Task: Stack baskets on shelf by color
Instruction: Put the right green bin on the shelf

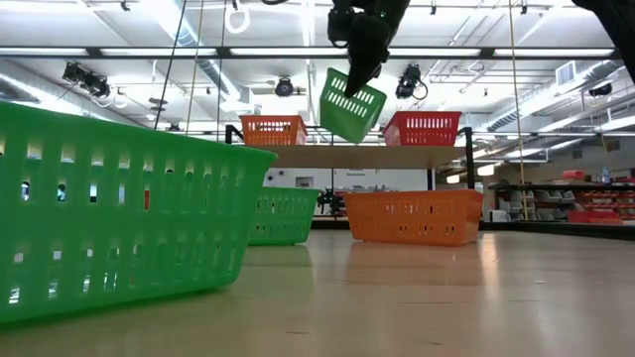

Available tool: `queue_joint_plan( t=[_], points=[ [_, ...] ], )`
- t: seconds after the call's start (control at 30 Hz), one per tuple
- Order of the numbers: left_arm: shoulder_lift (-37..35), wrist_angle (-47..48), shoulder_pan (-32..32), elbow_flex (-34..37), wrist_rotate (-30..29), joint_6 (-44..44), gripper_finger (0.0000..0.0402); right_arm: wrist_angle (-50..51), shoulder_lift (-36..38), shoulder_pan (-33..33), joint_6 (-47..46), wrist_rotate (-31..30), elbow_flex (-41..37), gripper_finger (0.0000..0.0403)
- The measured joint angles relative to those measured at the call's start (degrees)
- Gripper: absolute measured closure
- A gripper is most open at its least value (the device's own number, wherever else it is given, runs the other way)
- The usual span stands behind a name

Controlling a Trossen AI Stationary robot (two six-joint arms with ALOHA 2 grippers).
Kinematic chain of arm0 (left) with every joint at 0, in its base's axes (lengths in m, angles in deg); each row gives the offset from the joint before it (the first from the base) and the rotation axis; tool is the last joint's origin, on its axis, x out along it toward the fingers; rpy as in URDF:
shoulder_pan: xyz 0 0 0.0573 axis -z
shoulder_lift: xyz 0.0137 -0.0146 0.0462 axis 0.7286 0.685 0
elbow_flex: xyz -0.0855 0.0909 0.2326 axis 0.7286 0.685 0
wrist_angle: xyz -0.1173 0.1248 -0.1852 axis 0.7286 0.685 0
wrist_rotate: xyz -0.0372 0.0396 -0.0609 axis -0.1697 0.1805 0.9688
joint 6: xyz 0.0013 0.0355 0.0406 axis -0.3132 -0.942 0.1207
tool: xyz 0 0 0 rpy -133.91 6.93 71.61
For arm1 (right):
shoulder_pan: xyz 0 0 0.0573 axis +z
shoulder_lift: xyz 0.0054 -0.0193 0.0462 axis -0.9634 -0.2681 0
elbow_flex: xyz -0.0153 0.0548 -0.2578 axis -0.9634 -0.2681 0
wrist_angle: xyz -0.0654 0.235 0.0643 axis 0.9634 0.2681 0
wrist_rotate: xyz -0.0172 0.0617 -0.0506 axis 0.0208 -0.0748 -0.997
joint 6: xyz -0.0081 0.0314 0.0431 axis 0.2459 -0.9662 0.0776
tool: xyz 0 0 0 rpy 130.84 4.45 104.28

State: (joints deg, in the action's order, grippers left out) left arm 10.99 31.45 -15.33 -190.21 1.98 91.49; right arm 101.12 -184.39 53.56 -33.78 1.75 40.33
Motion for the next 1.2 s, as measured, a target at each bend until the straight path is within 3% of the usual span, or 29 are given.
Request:
queue_joint_plan(
  t=[1.2],
  points=[
    [0.0, 0.0, -0.2, 0.0, 0.0, 0.0, 0.0285, -1.4, 0.0, 0.1, -2.2, 1.1, 0.0, 0.0379]
  ],
)
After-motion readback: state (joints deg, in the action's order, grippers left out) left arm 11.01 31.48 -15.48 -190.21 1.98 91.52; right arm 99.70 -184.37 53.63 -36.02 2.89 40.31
